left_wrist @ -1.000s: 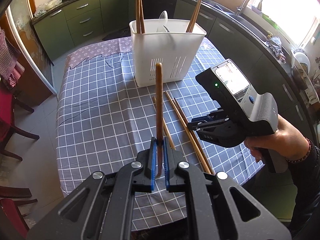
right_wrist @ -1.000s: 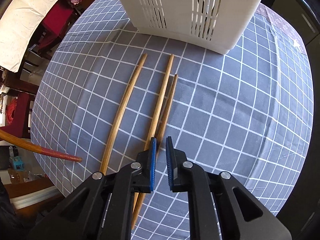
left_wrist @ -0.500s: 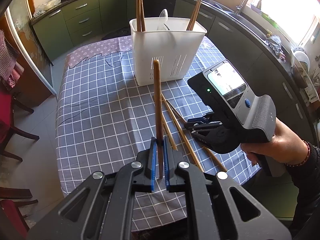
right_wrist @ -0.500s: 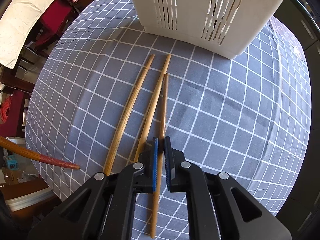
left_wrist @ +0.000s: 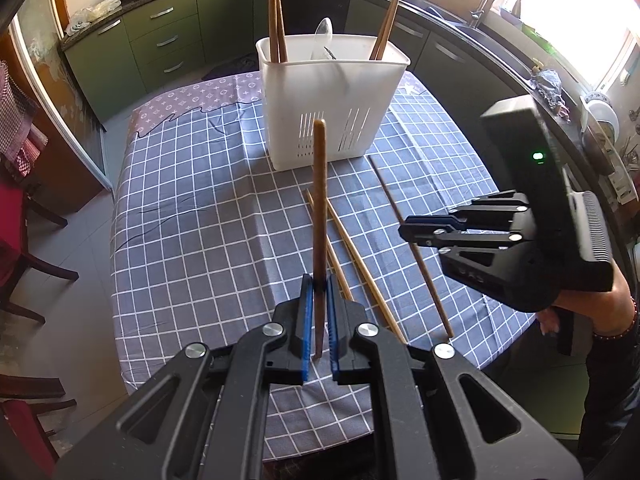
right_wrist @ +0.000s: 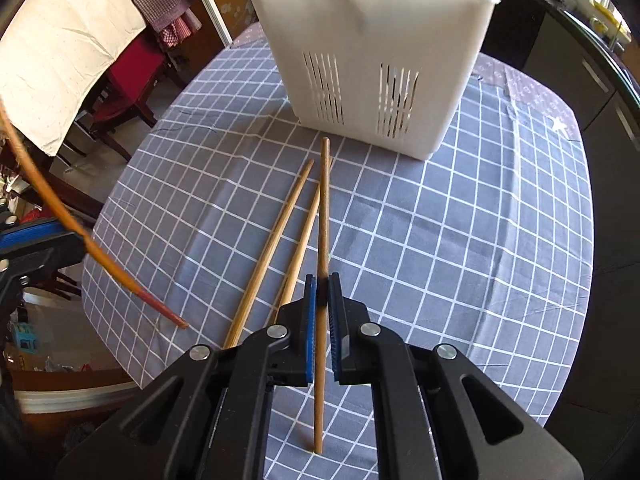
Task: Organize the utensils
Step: 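Lift the chopstick upright with the left tool while the right tool grasps and lifts another, then insert both held chopsticks into the white holder and open both tools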
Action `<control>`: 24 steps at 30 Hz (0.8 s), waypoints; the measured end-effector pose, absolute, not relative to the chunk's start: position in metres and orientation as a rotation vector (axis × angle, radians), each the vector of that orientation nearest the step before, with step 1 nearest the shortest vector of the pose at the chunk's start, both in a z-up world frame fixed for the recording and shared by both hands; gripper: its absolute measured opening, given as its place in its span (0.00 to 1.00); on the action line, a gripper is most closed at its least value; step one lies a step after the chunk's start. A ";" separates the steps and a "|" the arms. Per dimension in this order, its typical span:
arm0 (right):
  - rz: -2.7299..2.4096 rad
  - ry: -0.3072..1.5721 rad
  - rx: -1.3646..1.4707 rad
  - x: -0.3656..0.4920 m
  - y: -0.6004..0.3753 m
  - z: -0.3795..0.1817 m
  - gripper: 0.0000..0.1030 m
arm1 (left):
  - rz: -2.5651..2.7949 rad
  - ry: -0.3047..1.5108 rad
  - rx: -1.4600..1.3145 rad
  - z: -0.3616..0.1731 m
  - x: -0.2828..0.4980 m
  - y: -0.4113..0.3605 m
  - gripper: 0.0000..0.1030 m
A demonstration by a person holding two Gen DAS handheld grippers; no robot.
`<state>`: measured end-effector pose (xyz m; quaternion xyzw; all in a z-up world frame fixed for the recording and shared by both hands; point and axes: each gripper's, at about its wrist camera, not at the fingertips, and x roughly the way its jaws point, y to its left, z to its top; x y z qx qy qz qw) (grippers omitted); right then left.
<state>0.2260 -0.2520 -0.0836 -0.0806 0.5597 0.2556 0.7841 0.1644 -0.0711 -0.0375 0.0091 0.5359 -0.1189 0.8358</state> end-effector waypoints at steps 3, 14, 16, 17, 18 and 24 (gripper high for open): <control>0.555 1.137 -0.136 0.212 -0.265 -0.062 0.07 | -0.251 1.133 0.019 -0.036 0.163 -0.071 0.07; 0.582 0.990 -0.073 0.160 -0.308 -0.019 0.07 | -0.255 1.121 0.035 -0.033 0.157 -0.072 0.06; 0.589 0.982 -0.061 0.155 -0.311 -0.018 0.07 | -0.257 1.121 0.037 -0.033 0.157 -0.072 0.07; 0.590 0.978 -0.060 0.154 -0.312 -0.017 0.07 | -0.258 1.118 0.038 -0.032 0.156 -0.073 0.07; 0.594 0.976 -0.059 0.153 -0.313 -0.017 0.07 | -0.259 1.116 0.040 -0.031 0.156 -0.073 0.07; 0.607 0.966 -0.058 0.149 -0.310 -0.016 0.07 | -0.262 1.097 0.049 -0.024 0.152 -0.074 0.07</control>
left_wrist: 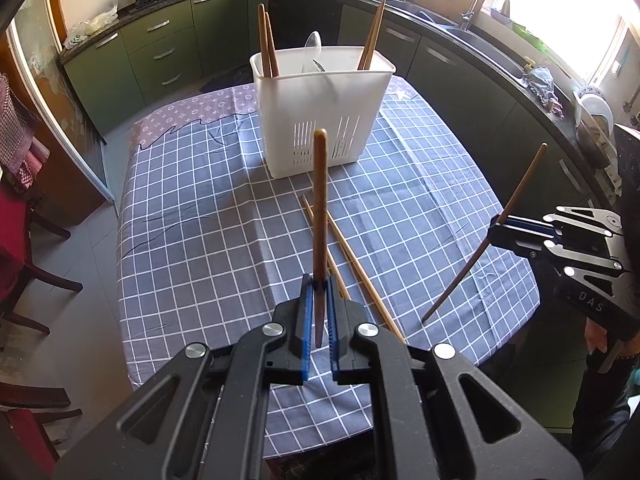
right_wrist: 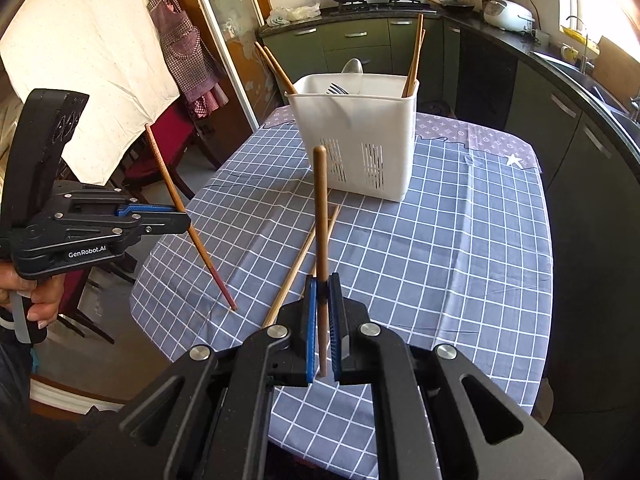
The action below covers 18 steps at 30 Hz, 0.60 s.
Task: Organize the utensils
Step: 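Insert both held chopsticks into the white holder and open both tools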
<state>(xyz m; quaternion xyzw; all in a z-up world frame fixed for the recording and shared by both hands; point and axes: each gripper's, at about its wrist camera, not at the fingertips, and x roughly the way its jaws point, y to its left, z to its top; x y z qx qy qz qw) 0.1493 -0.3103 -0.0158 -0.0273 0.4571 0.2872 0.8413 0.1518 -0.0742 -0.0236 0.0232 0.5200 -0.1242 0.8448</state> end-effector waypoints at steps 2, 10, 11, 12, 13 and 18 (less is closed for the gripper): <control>0.609 0.962 -0.057 0.150 -0.309 -0.015 0.07 | -0.264 1.095 0.051 -0.022 0.151 -0.074 0.07; 0.622 0.941 -0.058 0.155 -0.306 -0.006 0.07 | -0.273 1.073 0.050 -0.011 0.154 -0.074 0.06; 0.624 0.938 -0.057 0.156 -0.306 -0.005 0.07 | -0.275 1.069 0.050 -0.009 0.155 -0.075 0.06; 0.625 0.934 -0.057 0.157 -0.306 -0.003 0.07 | -0.276 1.065 0.052 -0.007 0.156 -0.075 0.07; 0.625 0.931 -0.059 0.157 -0.306 -0.001 0.07 | -0.277 1.062 0.054 -0.005 0.157 -0.076 0.06; 0.636 0.905 -0.056 0.162 -0.308 0.016 0.07 | -0.291 1.030 0.050 0.015 0.164 -0.079 0.07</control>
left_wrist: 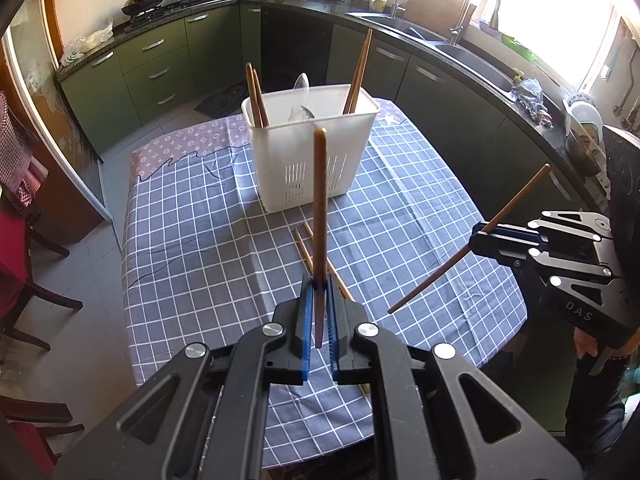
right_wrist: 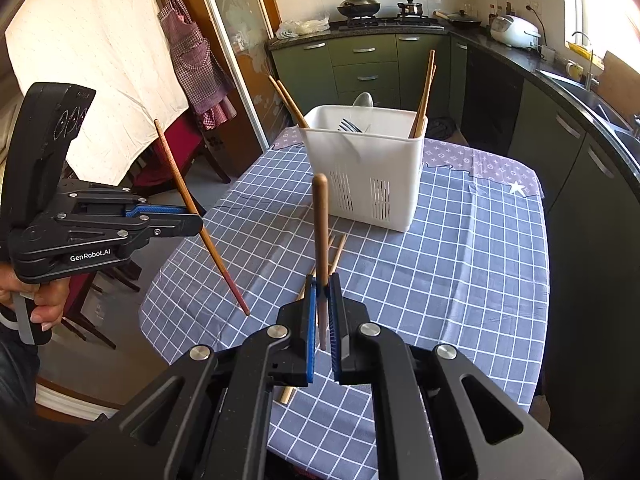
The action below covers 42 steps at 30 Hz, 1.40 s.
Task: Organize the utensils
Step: 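Insert both held chopsticks into the white holder and open both tools, then grasp one of the last two chopsticks with the left tool while the right tool approaches the other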
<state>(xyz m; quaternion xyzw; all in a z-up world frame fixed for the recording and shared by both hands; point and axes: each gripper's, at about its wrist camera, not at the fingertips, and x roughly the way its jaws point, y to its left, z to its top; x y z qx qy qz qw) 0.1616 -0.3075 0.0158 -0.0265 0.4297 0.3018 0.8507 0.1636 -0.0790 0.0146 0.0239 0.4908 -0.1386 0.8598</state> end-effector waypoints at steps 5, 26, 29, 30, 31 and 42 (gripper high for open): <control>0.627 0.814 -0.047 0.170 -0.313 0.062 0.06 | -0.298 0.933 0.048 0.061 0.175 -0.084 0.07; 0.487 0.675 0.039 0.317 -0.295 0.097 0.07 | -0.157 0.739 0.055 0.092 0.291 -0.103 0.07; 0.486 0.705 0.027 0.324 -0.291 0.081 0.07 | -0.158 0.781 0.061 0.075 0.296 -0.104 0.07; 0.486 0.713 0.026 0.325 -0.291 0.078 0.07 | -0.155 0.792 0.060 0.071 0.298 -0.104 0.07; 0.485 0.716 0.024 0.326 -0.291 0.074 0.07 | -0.152 0.801 0.057 0.067 0.299 -0.103 0.07; 0.521 0.652 0.034 0.285 -0.305 0.097 0.14 | -0.161 0.767 0.031 0.087 0.277 -0.099 0.27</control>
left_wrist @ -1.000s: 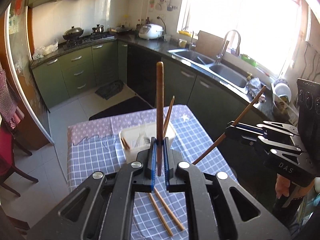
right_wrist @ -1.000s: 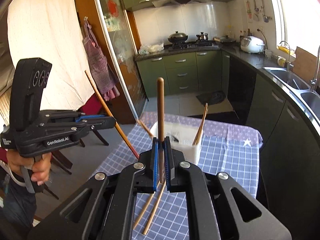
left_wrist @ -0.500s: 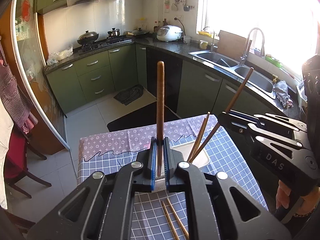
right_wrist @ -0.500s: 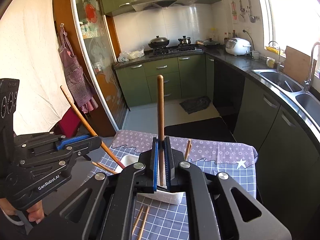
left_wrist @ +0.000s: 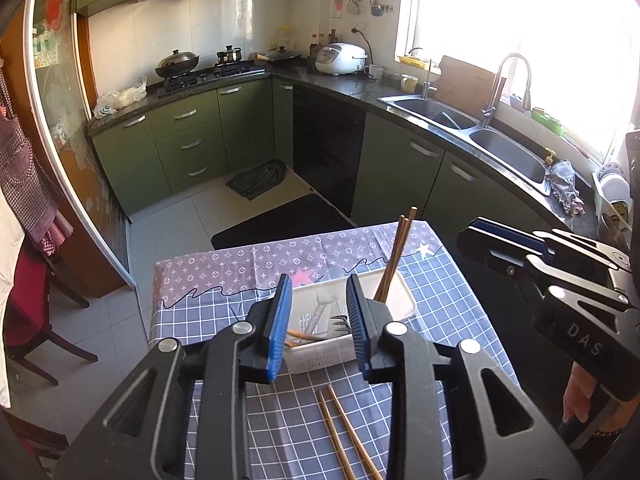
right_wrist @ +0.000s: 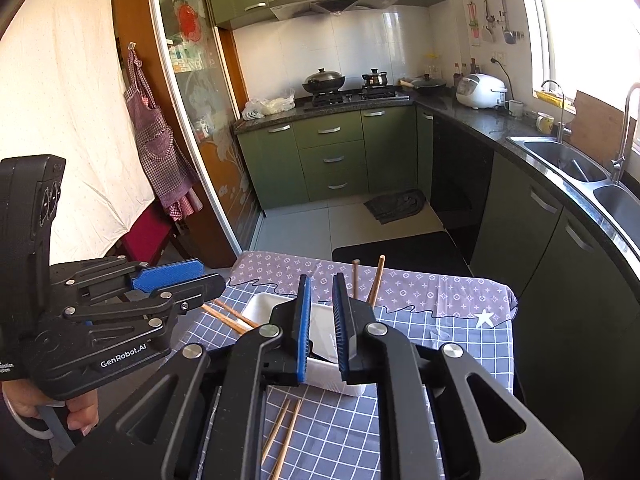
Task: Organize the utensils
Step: 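Grasp one of the last two chopsticks with the left tool while the right tool approaches the other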
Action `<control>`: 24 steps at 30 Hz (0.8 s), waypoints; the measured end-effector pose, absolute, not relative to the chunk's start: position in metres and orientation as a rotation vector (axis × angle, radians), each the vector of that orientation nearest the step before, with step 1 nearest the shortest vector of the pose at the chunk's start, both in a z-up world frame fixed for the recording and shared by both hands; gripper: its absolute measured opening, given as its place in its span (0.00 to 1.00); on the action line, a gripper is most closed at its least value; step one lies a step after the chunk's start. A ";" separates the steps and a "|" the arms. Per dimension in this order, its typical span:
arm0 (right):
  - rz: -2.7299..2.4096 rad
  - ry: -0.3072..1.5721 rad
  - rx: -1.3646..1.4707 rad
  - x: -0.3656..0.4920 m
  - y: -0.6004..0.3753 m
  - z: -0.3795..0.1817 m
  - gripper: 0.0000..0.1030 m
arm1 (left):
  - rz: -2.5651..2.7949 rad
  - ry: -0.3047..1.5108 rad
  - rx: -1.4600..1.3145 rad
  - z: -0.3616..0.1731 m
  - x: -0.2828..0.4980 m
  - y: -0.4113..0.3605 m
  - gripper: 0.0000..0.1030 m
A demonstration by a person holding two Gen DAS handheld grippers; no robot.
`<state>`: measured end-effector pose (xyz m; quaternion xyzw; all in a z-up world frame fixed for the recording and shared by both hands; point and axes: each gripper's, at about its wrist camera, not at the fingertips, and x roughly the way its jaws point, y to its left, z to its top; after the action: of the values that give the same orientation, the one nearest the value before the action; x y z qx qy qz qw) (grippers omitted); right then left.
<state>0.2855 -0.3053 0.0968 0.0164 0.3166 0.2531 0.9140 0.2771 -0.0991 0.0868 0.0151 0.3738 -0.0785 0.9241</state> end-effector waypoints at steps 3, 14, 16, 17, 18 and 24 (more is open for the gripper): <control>0.520 0.650 0.011 0.258 -0.314 0.096 0.17 | -0.172 0.787 0.051 0.088 0.259 -0.104 0.30; 0.498 1.046 -0.139 0.219 -0.336 -0.041 0.25 | -0.195 1.300 0.020 -0.054 0.227 -0.106 0.29; 0.504 1.088 -0.130 0.217 -0.339 -0.058 0.25 | -0.164 1.366 0.003 -0.080 0.229 -0.107 0.29; 0.510 1.101 -0.127 0.216 -0.339 -0.064 0.25 | -0.152 1.386 0.000 -0.091 0.232 -0.109 0.30; 0.513 1.113 -0.134 0.214 -0.338 -0.069 0.26 | -0.133 1.402 0.000 -0.100 0.234 -0.110 0.29; 0.542 1.155 -0.136 0.212 -0.335 -0.088 0.30 | -0.069 1.465 -0.017 -0.134 0.246 -0.122 0.19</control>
<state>0.2124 -0.3349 -0.0879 -0.0633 0.5387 0.2528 0.8012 0.2459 -0.1220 -0.1341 -0.0077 0.6684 -0.0314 0.7431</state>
